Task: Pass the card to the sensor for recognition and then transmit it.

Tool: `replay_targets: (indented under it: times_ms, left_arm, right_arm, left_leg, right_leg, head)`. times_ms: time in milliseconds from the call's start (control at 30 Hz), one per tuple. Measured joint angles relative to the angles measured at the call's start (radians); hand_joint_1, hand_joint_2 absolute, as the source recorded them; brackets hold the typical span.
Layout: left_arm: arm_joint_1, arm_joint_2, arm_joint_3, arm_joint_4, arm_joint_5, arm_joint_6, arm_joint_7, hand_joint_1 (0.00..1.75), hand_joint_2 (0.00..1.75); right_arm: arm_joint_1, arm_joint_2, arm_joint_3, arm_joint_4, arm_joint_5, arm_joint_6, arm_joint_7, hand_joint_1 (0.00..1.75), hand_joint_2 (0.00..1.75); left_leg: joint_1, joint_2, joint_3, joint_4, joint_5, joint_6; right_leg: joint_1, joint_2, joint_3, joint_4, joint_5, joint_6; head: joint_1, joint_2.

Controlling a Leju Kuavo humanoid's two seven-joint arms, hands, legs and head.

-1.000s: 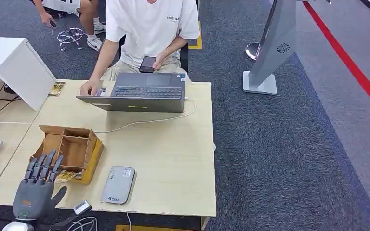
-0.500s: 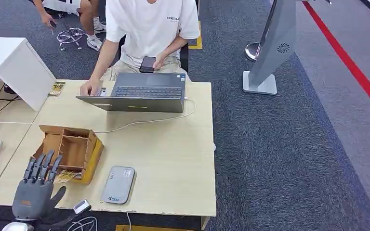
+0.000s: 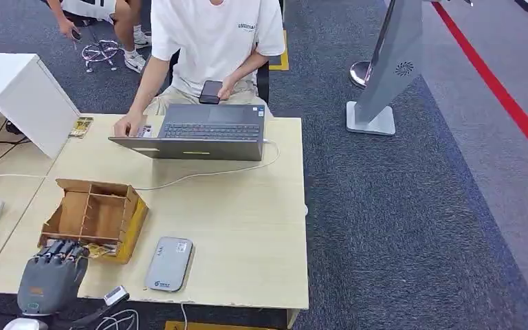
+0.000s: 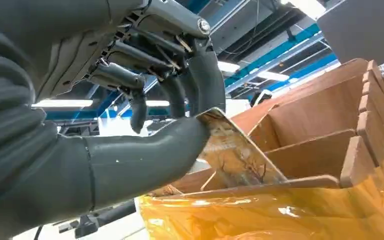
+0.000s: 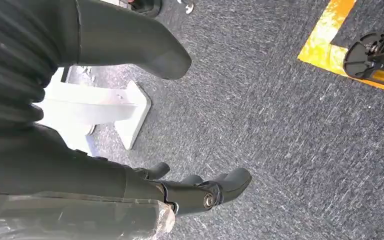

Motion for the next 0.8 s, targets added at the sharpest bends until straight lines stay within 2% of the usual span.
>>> replay_targets:
  times_ms: [233,600,700,800]
  left_arm:
    - [-0.005,0.000,0.002,0.016,0.005,0.000,-0.010,1.75,1.75]
    - [-0.013,0.000,-0.003,0.040,0.008,0.003,0.048,1.75,1.75]
    - [0.021,0.002,-0.050,-0.008,0.009,0.004,0.126,1.75,1.75]
    - [0.067,0.047,-0.158,-0.060,0.006,0.004,0.322,1.75,1.75]
  right_arm:
    - [0.000,0.000,0.000,0.000,-0.003,-0.001,0.000,0.00,1.75]
    - [0.000,-0.001,0.000,0.000,-0.006,-0.003,0.003,0.00,1.75]
    - [0.001,-0.001,0.000,0.000,-0.010,-0.005,0.009,0.00,1.75]
    - [0.001,-0.002,0.000,0.000,-0.015,-0.008,0.010,0.00,1.75]
  left_leg:
    - [0.000,0.000,0.000,0.000,0.000,0.000]
    - [0.000,0.000,0.000,0.000,0.000,0.000]
    - [0.000,0.000,0.000,0.000,0.000,0.000]
    - [0.000,0.000,0.000,0.000,0.000,0.000]
  right_leg:
    - [0.000,0.000,0.000,0.000,0.000,0.000]
    - [0.000,0.000,0.000,0.000,0.000,0.000]
    - [0.000,0.000,0.000,0.000,0.000,0.000]
    - [0.000,0.000,0.000,0.000,0.000,0.000]
  head:
    - [0.000,0.000]
    - [0.000,0.000]
    - [0.000,0.000]
    - [0.000,0.000]
